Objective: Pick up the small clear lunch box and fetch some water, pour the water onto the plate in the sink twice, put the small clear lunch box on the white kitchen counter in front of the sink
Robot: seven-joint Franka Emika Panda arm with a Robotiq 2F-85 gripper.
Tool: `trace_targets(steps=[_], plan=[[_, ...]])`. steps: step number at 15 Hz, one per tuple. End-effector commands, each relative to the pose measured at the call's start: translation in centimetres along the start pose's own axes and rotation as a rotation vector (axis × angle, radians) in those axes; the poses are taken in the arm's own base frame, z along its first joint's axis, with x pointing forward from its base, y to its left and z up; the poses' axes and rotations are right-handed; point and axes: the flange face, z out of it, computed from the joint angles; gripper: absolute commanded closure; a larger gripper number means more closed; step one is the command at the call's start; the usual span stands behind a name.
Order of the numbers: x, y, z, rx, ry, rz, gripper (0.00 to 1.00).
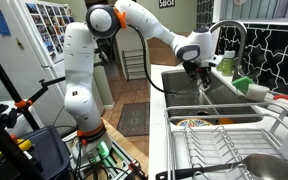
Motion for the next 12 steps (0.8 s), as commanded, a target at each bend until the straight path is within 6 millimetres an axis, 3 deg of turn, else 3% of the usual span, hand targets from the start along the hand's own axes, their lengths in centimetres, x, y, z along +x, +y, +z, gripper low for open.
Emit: trace_targets(steps=[1, 12], plan=[[0.05, -0.04, 0.16, 0.022, -0.025, -0.005, 0.97], [-0.07, -0.72, 0.04, 0.027, -0.026, -0.014, 0.97]])
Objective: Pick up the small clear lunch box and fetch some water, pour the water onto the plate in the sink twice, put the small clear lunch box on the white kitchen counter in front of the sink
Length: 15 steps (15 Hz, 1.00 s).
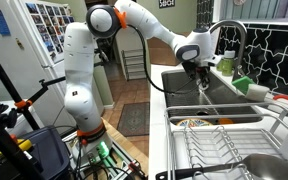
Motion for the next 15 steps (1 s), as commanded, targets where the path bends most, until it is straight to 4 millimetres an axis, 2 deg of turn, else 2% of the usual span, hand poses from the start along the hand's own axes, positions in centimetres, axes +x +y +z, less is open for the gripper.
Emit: trace_targets(steps=[1, 4, 7, 11, 15], plan=[[0.1, 0.0, -0.1, 0.021, -0.019, -0.006, 0.97], [0.1, -0.1, 0.0, 0.012, -0.018, -0.011, 0.97], [0.2, 0.9, -0.4, -0.040, -0.023, -0.014, 0.97], [0.1, 3.8, -1.4, -0.154, -0.047, -0.062, 0.97], [0.2, 6.9, -3.5, -0.274, -0.062, -0.121, 0.97]])
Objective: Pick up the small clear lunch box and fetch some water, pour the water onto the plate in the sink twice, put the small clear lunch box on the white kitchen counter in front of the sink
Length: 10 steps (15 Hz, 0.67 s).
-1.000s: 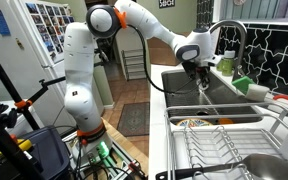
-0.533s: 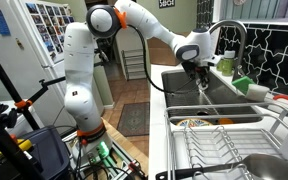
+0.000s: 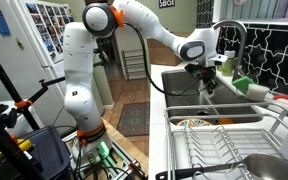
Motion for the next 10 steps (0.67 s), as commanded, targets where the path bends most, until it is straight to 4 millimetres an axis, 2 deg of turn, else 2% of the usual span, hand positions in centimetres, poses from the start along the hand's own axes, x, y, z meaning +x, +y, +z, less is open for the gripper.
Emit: trace_targets(steps=[1, 5, 6, 10], plan=[[-0.8, 2.8, -2.1, -0.111, -0.028, -0.040, 0.97], [-1.0, 4.3, -4.1, -0.183, -0.032, -0.102, 0.97], [-0.1, 3.8, -3.1, -0.161, -0.020, -0.088, 0.89], [-0.2, 4.0, -4.1, -0.168, -0.015, -0.095, 0.89]])
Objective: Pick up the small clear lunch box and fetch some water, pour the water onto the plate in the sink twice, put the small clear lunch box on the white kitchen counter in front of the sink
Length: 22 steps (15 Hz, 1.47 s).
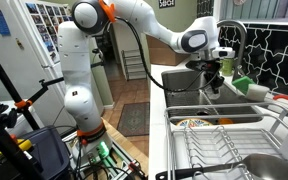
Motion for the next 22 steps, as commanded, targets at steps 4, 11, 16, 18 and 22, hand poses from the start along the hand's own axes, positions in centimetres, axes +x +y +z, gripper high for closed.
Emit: trace_targets(steps=[4, 11, 16, 18, 22], plan=[[0.0, -0.1, -0.4, -0.044, 0.025, -0.034, 0.97], [-1.1, -2.5, -1.2, -0.339, 0.142, -0.345, 0.97], [-3.6, -5.0, -1.7, -0.543, 0.216, -0.550, 0.97], [-2.1, -5.0, -1.4, -0.542, 0.195, -0.531, 0.97], [-2.2, -5.3, -1.6, -0.547, 0.205, -0.531, 0.89]])
